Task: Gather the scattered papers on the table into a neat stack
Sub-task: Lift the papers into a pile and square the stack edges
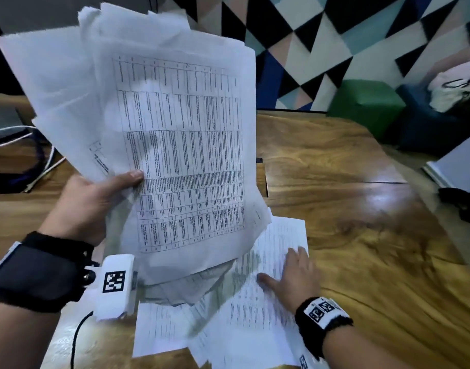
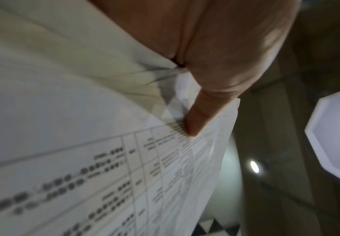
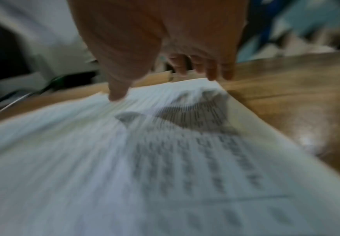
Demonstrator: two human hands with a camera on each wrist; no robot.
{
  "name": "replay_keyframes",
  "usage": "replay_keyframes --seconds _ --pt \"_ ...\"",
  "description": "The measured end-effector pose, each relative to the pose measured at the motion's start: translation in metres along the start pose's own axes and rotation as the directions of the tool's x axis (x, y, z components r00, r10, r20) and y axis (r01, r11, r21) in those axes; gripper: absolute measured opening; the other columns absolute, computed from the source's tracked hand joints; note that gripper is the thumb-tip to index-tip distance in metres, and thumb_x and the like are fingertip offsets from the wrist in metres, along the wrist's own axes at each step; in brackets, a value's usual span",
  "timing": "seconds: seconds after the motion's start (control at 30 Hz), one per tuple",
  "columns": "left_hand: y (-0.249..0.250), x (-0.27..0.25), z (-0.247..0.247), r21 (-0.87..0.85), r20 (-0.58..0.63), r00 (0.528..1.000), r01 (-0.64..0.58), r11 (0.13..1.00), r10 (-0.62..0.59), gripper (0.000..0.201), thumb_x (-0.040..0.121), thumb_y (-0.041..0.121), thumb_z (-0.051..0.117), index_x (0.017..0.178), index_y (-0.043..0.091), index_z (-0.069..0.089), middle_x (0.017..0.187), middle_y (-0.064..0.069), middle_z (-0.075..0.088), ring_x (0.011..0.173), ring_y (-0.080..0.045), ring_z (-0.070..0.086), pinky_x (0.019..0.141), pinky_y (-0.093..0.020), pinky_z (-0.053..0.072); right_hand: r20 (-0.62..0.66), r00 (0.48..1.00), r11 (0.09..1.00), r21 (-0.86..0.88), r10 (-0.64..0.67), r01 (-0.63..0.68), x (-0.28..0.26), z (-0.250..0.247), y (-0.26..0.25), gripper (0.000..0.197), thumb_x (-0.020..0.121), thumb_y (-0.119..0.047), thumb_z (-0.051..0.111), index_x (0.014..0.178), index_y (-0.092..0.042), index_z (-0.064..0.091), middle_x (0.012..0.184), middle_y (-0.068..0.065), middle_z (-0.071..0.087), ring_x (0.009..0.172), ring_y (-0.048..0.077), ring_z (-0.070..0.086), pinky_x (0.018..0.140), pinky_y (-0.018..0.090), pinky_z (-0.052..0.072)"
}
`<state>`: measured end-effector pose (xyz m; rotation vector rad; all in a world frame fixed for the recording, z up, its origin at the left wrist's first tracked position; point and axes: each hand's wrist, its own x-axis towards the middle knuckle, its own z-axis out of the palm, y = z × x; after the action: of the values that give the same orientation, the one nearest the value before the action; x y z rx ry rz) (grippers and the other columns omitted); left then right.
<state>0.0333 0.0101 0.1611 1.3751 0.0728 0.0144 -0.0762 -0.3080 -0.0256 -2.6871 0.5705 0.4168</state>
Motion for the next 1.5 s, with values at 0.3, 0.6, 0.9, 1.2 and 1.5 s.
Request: replay_keyframes --seconds 0.3,0.6,0.9,1.2,1.5 --pt "-0.114 -0.005 -0.082 0.089 -0.28 0.696 0.705 0.704 -0.661 0.018 0.087 0.016 0.066 0.076 0.003 0.06 0.057 -0.014 0.063 0.043 -0.025 0.058 0.056 -0.028 0.048 0.074 0.85 0.833 0.17 0.522 -0.527 0.04 0.005 -0.001 0.114 0.035 -0.065 0.083 0.125 -0.009 0.041 0.131 0.015 0.051 0.123 0.036 0.047 0.1 0.049 0.045" --pt "-0.161 -0.031 -0.094 0.526 -0.488 0.779 0.622 0.581 -0.393 0.024 0.081 0.001 0.07 0.104 -0.005 0.064 0.094 -0.02 0.067 0.072 -0.028 0.057 0.084 -0.05 0.052 0.123 0.863 0.82 0.269 0.49 -0.504 0.044 -0.002 -0.007 0.083 0.046 -0.042 0.085 0.113 -0.006 0.049 0.117 0.01 0.057 0.106 0.035 0.055 0.083 0.038 0.052" --pt "-0.161 -0.038 -0.088 0.586 -0.451 0.818 0.573 0.572 -0.357 0.03 0.086 0.0 0.064 0.113 -0.013 0.062 0.102 -0.022 0.065 0.082 -0.029 0.054 0.075 -0.031 0.039 0.099 0.878 0.822 0.317 0.468 -0.473 0.035 0.004 -0.014 0.075 0.056 -0.039 0.087 0.114 -0.01 0.049 0.12 0.013 0.057 0.113 0.033 0.054 0.091 0.044 0.052" --pt "-0.163 -0.041 -0.089 0.565 -0.433 0.821 0.568 0.598 -0.371 0.031 0.087 0.002 0.063 0.114 -0.013 0.06 0.106 -0.023 0.064 0.086 -0.03 0.055 0.077 -0.033 0.04 0.129 0.95 0.88 0.358 0.284 -0.312 0.039 -0.002 -0.034 0.022 0.075 -0.02 0.063 0.097 -0.017 0.067 0.098 0.005 0.069 0.088 0.025 0.065 0.076 0.031 0.055" --pt "-0.165 -0.041 -0.092 0.522 -0.443 0.809 0.584 0.622 -0.387 0.03 0.085 0.0 0.066 0.11 -0.016 0.061 0.102 -0.023 0.065 0.086 -0.031 0.058 0.078 -0.032 0.041 0.324 0.937 0.767 0.567 0.129 -0.301 0.029 0.007 -0.051 0.016 0.077 -0.006 0.068 0.093 -0.004 0.069 0.092 0.011 0.073 0.084 0.029 0.071 0.075 0.035 0.059"
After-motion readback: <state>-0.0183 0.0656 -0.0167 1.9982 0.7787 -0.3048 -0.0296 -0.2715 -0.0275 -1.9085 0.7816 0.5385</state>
